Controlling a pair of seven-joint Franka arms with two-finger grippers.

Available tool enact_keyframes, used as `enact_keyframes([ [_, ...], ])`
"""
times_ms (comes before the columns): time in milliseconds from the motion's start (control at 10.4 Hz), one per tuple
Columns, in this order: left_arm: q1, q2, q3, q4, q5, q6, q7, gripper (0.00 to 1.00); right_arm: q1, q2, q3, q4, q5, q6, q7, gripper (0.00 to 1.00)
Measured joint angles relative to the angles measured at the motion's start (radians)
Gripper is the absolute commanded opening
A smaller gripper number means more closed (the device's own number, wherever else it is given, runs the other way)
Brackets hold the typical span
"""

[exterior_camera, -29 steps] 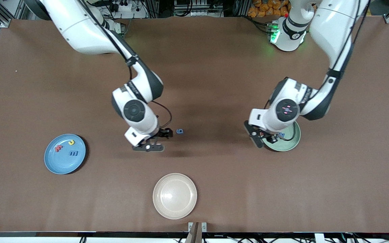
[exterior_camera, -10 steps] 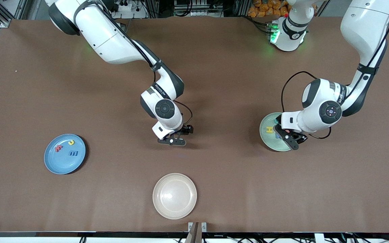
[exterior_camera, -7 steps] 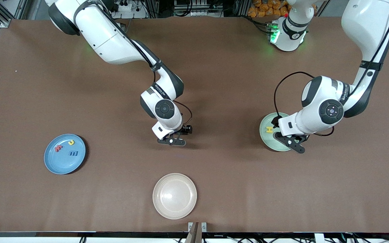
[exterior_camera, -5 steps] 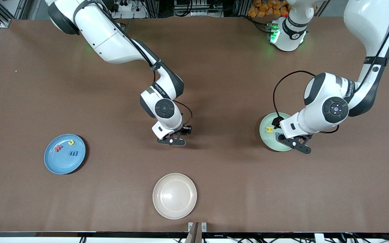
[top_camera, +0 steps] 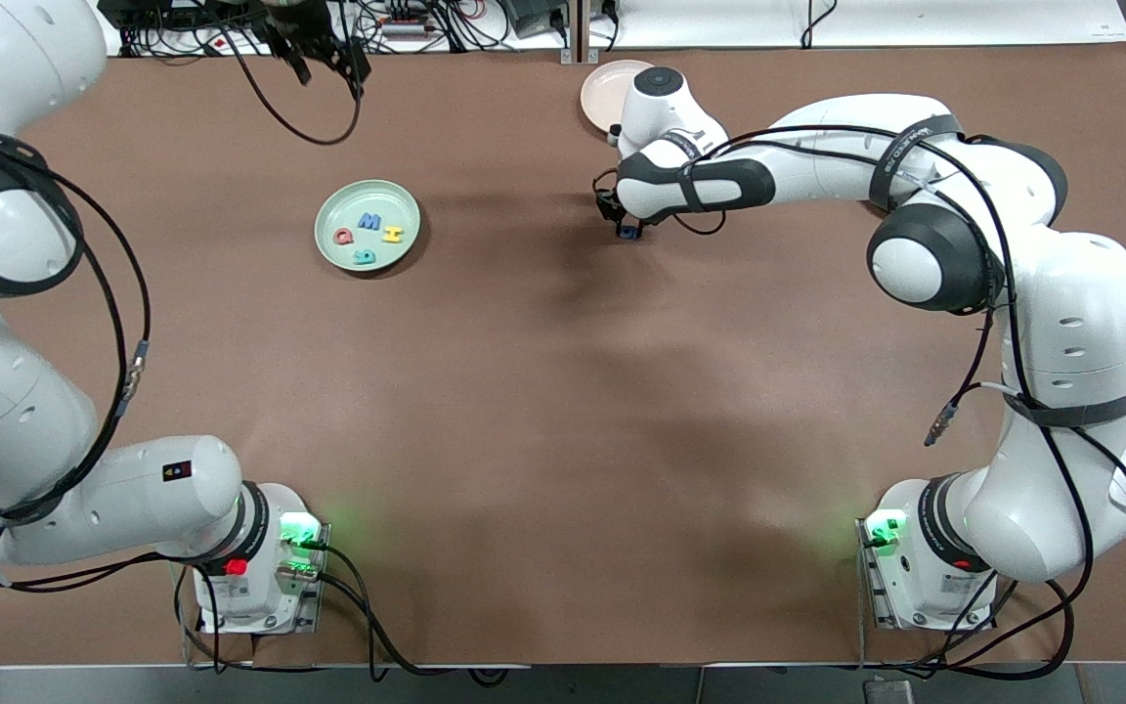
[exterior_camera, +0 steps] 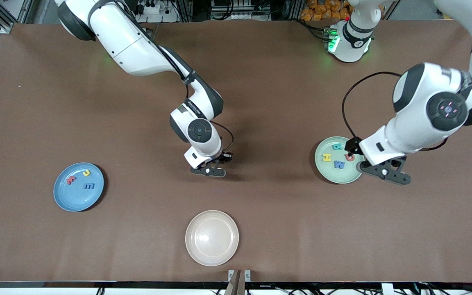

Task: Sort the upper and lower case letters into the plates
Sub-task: 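Open the left gripper over the green plate while the right gripper carries e, then release the blue e on the blue plate and withdraw both grippers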

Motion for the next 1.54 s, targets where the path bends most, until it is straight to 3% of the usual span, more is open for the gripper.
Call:
enact_keyframes([
  [289, -0.02, -0.047, 0.005, 0.057, -0.017, -0.056, -0.001, 1.0, -0.125, -0.032, -0.017, 0.006, -0.002, 0.0, -0.086, 0.0],
  [577, -0.151, -0.143, 0.173, 0.069, -0.149, -0.125, -0.027, 1.0, -0.364, -0.077, -0.02, 0.008, -0.003, -0.07, -0.354, 0.0],
  [1059, -0.207, -0.188, 0.254, 0.065, -0.157, -0.142, -0.027, 1.0, -0.657, -0.129, -0.019, -0.033, -0.057, -0.137, -0.772, 0.0],
  [1155, -0.228, -0.195, 0.272, 0.064, -0.158, -0.144, -0.03, 1.0, -0.69, -0.137, -0.019, -0.042, -0.073, -0.136, -0.834, 0.28],
  [1251, -0.248, -0.205, 0.301, 0.064, -0.159, -0.153, -0.033, 1.0, -0.712, -0.141, -0.019, -0.044, -0.088, -0.135, -0.87, 0.99],
  [1540, -0.286, -0.247, 0.357, 0.057, -0.161, -0.189, -0.034, 1.0, -0.726, -0.167, -0.017, -0.068, -0.097, -0.135, -0.886, 1.0],
])
